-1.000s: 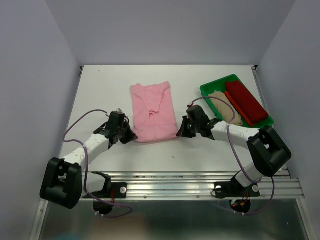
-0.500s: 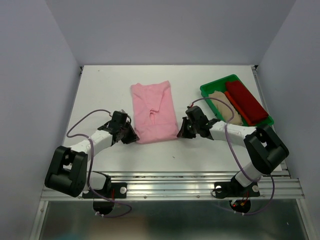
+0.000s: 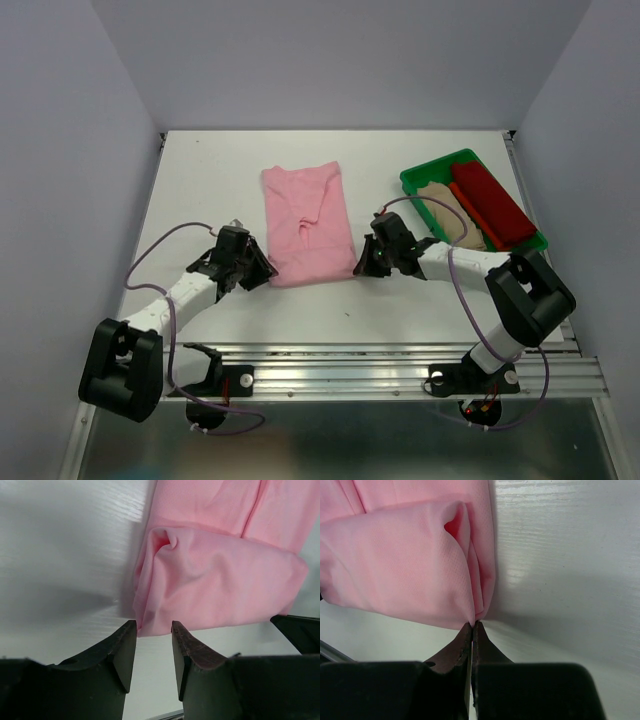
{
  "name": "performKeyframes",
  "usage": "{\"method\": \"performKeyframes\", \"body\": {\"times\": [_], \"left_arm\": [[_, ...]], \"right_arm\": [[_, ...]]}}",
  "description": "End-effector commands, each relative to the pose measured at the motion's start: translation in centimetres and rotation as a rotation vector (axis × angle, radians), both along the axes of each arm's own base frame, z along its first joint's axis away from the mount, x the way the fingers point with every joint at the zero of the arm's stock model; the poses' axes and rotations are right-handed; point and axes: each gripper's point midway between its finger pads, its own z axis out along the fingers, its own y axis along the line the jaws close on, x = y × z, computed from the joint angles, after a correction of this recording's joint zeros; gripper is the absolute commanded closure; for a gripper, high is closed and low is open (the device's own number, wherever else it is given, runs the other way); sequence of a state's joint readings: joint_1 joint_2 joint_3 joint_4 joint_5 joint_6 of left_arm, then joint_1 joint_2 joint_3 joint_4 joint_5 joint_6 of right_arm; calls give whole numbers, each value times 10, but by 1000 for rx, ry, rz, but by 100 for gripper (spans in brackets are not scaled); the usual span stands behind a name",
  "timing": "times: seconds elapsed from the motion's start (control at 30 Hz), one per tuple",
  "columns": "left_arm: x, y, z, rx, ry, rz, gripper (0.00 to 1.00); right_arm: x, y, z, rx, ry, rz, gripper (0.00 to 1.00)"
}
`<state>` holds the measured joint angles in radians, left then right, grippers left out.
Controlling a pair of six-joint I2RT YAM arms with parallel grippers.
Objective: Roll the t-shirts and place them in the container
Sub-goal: Roll the T-shirt to the center of the board.
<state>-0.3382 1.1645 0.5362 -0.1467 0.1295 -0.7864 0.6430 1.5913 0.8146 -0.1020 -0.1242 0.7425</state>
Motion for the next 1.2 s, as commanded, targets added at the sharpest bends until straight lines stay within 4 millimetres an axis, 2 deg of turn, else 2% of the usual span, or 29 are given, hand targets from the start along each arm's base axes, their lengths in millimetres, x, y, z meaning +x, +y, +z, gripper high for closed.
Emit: {"method": "performKeyframes", "body": {"times": [0.0,0.2,0.3,0.63,0.67,0.7,0.77,0.8,1.03,1.17], "left_arm": [[-9,5,-7,-2,18,42,55],[-11,3,-14,-30,14,52,54],[-10,1,-20,-37,23,44,57],[-6,-5,-20,-64,9,29,67],[-8,-7,-22,-68,23,24,71],[-9,-7,-24,-69,28,20,81],[-9,-9,-23,-76,32,12,97],[-5,-11,-16,-82,12,8,100],[-3,-9,-10,-68,7,11,100],[-1,-9,-2,-71,-2,13,100]], "right_arm": [[7,10,9,34,-33,4,99],[7,10,7,31,-29,4,99],[6,9,6,29,-28,5,99],[6,9,6,28,-27,3,99],[7,9,6,27,-28,2,99],[6,9,5,27,-26,1,99],[6,8,5,27,-24,0,99],[5,7,6,26,-28,-3,99],[3,3,3,14,-22,-11,99],[4,3,10,22,-34,-15,99]]}}
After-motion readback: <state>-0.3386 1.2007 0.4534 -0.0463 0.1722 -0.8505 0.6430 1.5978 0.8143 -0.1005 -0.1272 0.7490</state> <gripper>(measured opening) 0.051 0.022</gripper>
